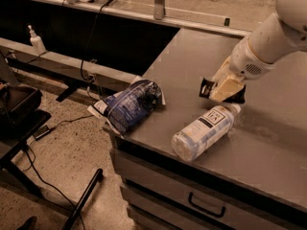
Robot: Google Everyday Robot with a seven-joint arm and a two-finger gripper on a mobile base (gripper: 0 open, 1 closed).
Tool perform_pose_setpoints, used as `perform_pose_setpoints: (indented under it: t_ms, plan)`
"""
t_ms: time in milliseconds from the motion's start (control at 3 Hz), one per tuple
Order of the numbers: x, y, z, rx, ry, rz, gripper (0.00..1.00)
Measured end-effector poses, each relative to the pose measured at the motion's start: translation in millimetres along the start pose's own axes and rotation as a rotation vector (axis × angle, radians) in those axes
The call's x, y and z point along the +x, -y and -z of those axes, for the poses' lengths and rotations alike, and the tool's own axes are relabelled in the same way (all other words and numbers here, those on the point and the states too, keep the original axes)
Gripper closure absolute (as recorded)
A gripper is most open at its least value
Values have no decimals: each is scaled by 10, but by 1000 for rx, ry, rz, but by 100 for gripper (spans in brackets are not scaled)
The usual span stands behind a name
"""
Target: Move rxbar chocolate near blue plastic bottle
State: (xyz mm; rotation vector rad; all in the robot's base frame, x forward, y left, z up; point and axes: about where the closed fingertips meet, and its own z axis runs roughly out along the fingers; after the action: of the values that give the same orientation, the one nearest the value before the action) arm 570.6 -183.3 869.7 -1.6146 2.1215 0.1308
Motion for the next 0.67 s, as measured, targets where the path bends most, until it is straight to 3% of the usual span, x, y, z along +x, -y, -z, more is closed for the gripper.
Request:
perform_pose_setpoints:
  t_ms: [333, 667]
  plan:
    - [-3, -16, -14, -7, -6, 17, 9]
    - [-17, -3, 1, -5, -1, 20, 0]
